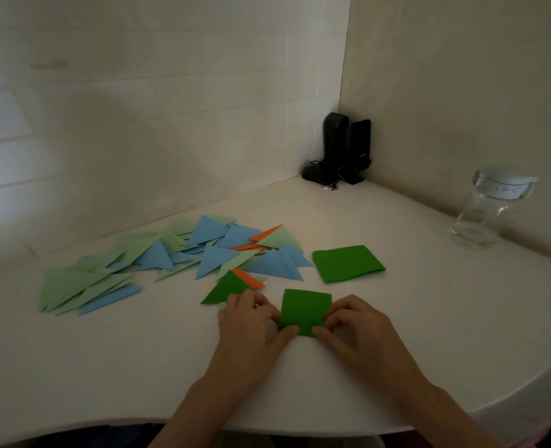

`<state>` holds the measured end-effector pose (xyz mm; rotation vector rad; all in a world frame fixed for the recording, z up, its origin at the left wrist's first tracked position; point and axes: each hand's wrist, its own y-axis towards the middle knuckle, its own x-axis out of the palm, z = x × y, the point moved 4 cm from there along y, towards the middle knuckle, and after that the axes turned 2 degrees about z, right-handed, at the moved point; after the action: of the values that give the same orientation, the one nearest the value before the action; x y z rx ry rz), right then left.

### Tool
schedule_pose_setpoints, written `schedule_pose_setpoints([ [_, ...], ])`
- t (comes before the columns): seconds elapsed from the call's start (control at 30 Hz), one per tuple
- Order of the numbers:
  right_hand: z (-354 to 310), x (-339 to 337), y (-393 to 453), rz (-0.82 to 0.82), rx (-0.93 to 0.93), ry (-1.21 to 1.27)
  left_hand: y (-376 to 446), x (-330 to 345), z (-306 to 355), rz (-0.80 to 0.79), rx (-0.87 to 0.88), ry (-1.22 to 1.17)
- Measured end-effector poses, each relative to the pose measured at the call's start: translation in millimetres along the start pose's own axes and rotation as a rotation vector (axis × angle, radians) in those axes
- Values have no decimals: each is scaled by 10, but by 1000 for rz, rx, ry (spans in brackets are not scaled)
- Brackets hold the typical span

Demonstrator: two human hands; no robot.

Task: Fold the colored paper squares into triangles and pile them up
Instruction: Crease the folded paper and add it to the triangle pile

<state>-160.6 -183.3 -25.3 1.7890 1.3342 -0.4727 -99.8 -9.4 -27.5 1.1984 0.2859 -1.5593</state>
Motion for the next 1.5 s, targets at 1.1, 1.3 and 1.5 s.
schedule_pose_setpoints([
  [1.1, 83, -37, 111, -130, 150, 65, -70, 106, 366, 35, 153, -2],
  [1.3, 146, -164, 151, 39, 292, 144, -125, 80, 429, -14, 180, 15],
  [1.5, 45, -114, 238, -47, 357, 70, -96, 36, 360, -53, 187, 71],
])
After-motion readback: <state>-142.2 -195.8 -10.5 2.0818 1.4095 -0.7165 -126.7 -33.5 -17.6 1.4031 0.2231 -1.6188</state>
